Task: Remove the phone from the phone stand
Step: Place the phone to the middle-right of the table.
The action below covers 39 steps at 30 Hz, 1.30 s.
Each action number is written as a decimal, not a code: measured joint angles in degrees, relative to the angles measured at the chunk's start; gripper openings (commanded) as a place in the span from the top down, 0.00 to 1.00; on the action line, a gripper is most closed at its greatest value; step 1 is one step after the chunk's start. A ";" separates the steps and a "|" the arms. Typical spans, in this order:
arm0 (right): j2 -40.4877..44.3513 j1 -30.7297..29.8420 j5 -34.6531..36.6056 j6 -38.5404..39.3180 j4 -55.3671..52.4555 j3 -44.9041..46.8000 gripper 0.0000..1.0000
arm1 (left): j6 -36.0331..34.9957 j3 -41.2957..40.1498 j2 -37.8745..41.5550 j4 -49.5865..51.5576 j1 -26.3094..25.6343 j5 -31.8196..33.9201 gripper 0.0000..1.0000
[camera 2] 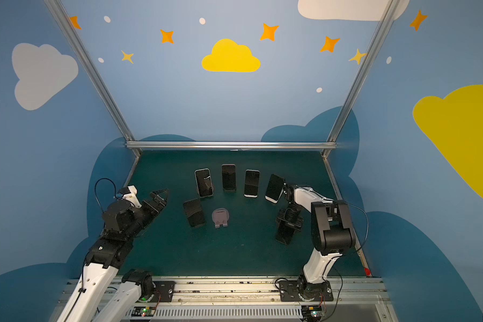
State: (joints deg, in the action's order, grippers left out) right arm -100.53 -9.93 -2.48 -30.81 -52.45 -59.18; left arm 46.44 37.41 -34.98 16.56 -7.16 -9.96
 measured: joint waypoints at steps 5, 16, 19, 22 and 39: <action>-0.44 0.00 -0.17 0.22 -0.46 -0.44 0.26 | -0.42 0.09 0.59 0.33 -0.37 0.17 0.00; -0.79 -0.44 0.31 -0.15 -1.40 -1.03 0.18 | -0.59 0.09 2.10 0.87 -0.37 0.92 0.00; -0.76 -0.61 0.52 -0.28 -1.51 -1.09 0.18 | -0.59 0.09 2.67 0.87 -0.39 1.31 0.00; -0.76 -0.79 0.81 -0.31 -1.81 -1.27 0.18 | -0.66 0.09 2.95 0.96 -0.48 1.60 0.00; 15.08 -4.81 4.92 0.20 -9.86 -7.13 0.16 | -0.79 0.09 3.26 2.14 -0.92 2.47 0.00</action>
State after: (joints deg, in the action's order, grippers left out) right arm -85.45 -14.74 2.44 -30.61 -62.30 -66.30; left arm 45.65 37.50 -31.73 18.70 -8.08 -7.49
